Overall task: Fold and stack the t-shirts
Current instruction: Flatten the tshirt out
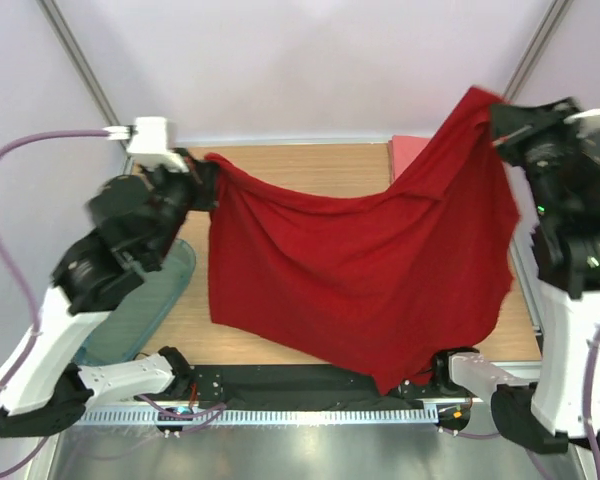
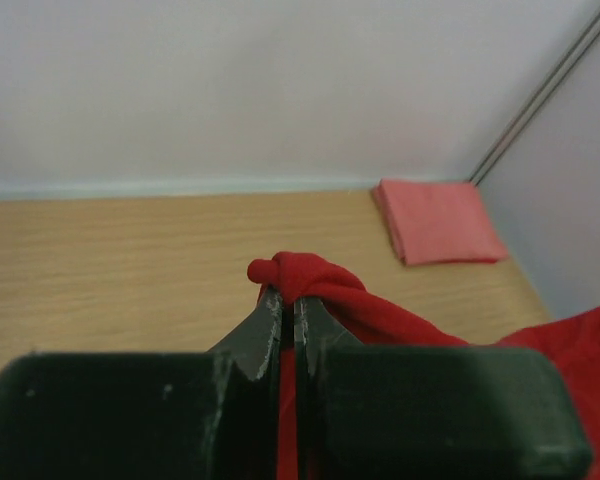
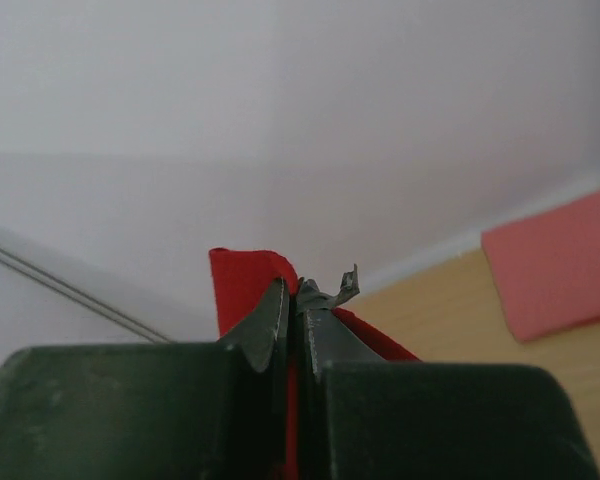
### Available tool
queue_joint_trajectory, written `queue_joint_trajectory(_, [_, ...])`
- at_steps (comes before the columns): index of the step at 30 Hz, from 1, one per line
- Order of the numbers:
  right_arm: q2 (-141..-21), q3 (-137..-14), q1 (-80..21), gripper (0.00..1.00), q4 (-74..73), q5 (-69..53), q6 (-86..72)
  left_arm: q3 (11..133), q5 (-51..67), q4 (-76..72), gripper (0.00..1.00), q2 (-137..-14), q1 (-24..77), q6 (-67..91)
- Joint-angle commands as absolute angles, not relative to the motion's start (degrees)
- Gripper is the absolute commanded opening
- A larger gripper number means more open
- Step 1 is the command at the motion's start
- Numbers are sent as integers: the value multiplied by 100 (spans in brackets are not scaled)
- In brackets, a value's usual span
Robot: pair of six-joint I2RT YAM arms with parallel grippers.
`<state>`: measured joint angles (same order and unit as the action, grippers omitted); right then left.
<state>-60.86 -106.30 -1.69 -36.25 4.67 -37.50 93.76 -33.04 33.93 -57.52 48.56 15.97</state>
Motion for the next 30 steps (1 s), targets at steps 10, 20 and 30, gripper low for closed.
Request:
queue_joint_trajectory(10, [-7231,-10554,-396,1,-3956,958,-3322,9191,-4123,3551,0,-6511,4229,1574])
queue_joint_trajectory(20, [-7551,-10750,-465,1,-4227,642,-3489,9747,-3701,3418,0,-6803,3990,1178])
queue_joint_trajectory(30, [-5687,-6192,-1159,1,-5071,-1351,-4464,7719,-2306,4930,0,-5907,3990,3320])
